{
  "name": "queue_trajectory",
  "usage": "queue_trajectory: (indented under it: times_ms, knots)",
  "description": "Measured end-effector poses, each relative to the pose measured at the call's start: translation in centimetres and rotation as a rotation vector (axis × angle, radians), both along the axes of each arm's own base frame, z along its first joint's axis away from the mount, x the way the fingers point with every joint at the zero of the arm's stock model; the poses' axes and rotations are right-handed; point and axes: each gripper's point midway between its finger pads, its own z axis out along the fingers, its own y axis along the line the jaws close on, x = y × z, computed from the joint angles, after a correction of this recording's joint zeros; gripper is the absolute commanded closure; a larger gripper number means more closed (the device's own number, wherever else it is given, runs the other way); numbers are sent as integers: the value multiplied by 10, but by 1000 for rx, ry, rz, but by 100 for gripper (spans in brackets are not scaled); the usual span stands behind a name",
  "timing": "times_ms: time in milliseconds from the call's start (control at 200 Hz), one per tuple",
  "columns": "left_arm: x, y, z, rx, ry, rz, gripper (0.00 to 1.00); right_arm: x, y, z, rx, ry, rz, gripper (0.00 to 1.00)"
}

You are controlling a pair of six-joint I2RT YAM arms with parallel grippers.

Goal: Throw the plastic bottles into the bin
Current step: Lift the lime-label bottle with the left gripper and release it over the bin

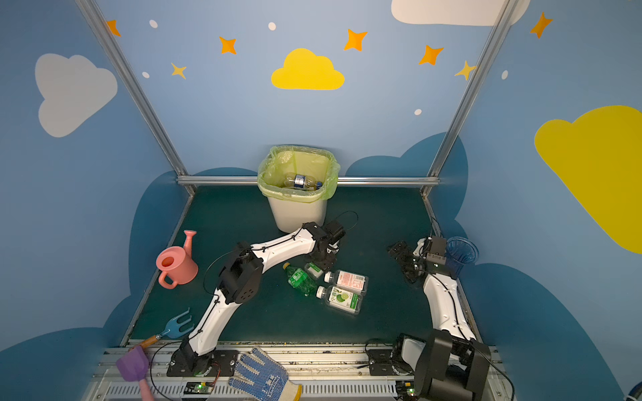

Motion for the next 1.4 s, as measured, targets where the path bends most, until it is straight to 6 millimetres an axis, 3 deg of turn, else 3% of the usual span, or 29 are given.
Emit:
queue_trajectory:
  times_ms: [200, 315, 410, 506, 636, 771, 891, 1006, 1086, 1181, 1307, 1402]
  knots:
    - [-1, -2, 1, -6, 7, -2, 50, 0, -2, 0, 12, -4, -6, 2]
    - [-2, -5, 4, -17, 9, -7, 52, -2, -3, -4, 18, 3, -10, 2]
    - [-3, -10, 18, -46, -10, -14, 52, -3, -4, -5, 23, 4, -14, 2]
    - [-3, -18, 49, -101, -56, -29, 52, -3, -5, -4, 25, 1, -18, 2]
    - [-4, -32, 119, -222, -164, -64, 52, -2, -6, -3, 32, -3, -18, 2]
    - [-6, -42, 221, -403, -333, -106, 51, 0, -4, 0, 42, -19, -7, 2]
    - [-13, -30, 316, -541, -528, -144, 51, 3, -1, 3, 59, -33, 9, 2]
    - [-24, 2, 404, -634, -773, -169, 50, 9, 1, 8, 73, -45, 22, 2]
    - [-37, 35, 469, -696, -973, -160, 48, 13, 1, 11, 79, -57, 28, 2]
    - [-57, 76, 532, -764, -1188, -129, 45, 16, 2, 13, 87, -65, 34, 2]
    - [-64, 123, 578, -833, -1361, -43, 44, 18, 3, 15, 94, -74, 42, 2]
    - [-33, 149, 587, -855, -1388, 75, 43, 18, 5, 16, 101, -76, 49, 2]
